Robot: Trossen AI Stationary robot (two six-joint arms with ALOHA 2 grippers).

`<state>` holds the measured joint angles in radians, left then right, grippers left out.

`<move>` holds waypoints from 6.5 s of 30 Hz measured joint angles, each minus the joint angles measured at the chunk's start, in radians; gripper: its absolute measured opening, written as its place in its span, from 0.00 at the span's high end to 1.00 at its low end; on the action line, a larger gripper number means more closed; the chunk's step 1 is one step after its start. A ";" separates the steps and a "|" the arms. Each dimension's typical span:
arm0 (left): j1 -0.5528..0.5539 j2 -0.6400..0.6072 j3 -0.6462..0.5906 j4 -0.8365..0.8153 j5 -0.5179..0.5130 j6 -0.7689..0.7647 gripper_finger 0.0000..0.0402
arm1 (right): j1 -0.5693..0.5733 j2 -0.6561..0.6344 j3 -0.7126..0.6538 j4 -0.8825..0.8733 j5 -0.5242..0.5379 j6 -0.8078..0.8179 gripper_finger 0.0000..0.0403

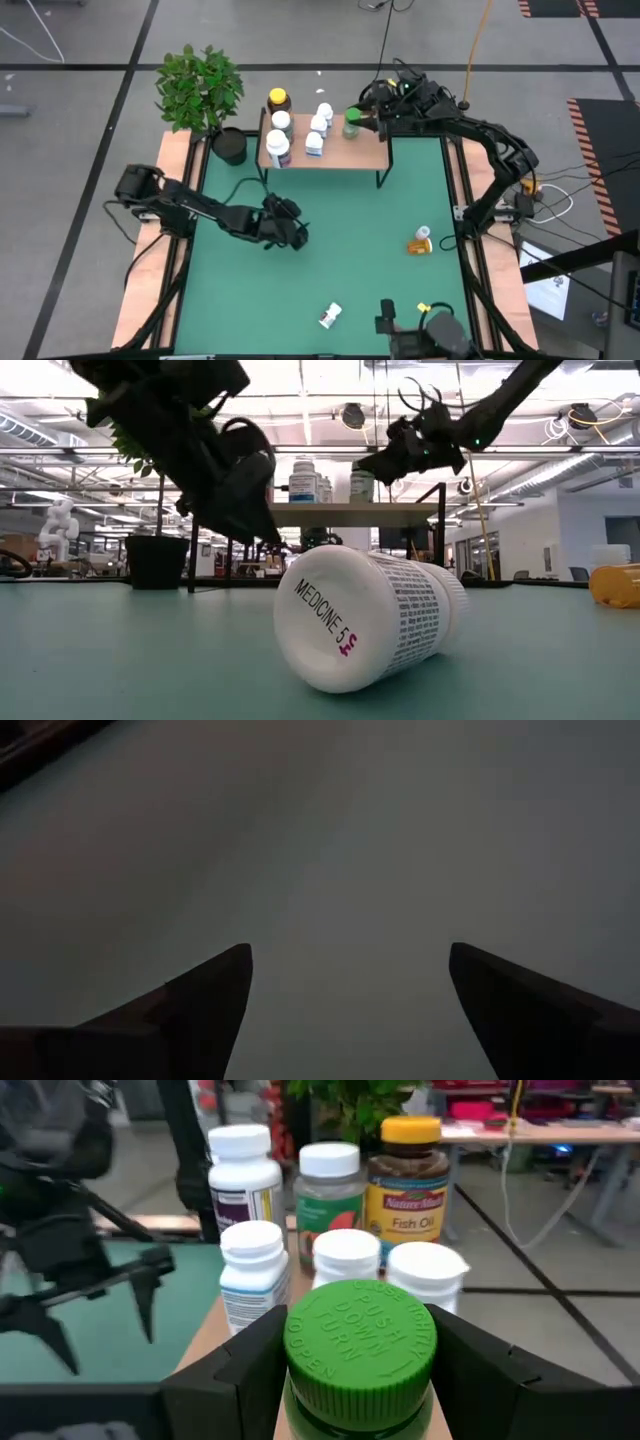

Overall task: Pick and place medicine bottles onto shelf by color
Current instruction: Put the green pill bottle on the shelf, then put the white pill bottle on the shelf

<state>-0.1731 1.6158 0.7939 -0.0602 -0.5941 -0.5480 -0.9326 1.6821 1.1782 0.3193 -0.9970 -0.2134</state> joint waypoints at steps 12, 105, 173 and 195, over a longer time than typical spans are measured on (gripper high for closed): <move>0.095 -0.046 -0.064 0.080 0.055 0.143 0.15 | -0.064 0.162 0.129 0.073 -0.189 0.071 0.50; 0.120 -0.053 -0.064 0.025 0.061 0.350 0.15 | 0.270 -0.222 0.156 -0.540 0.282 -0.288 0.24; -0.089 0.081 -0.064 0.455 0.245 0.308 0.15 | 1.129 -0.664 -0.573 -0.825 1.127 0.835 0.43; -0.088 0.080 -0.064 0.453 0.245 0.304 0.15 | 1.128 -0.664 -0.487 -1.354 1.124 1.096 0.48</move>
<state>-0.2615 1.6962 0.7303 0.3931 -0.3492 -0.2436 0.1956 1.0180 0.6914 -1.0345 0.1267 0.8825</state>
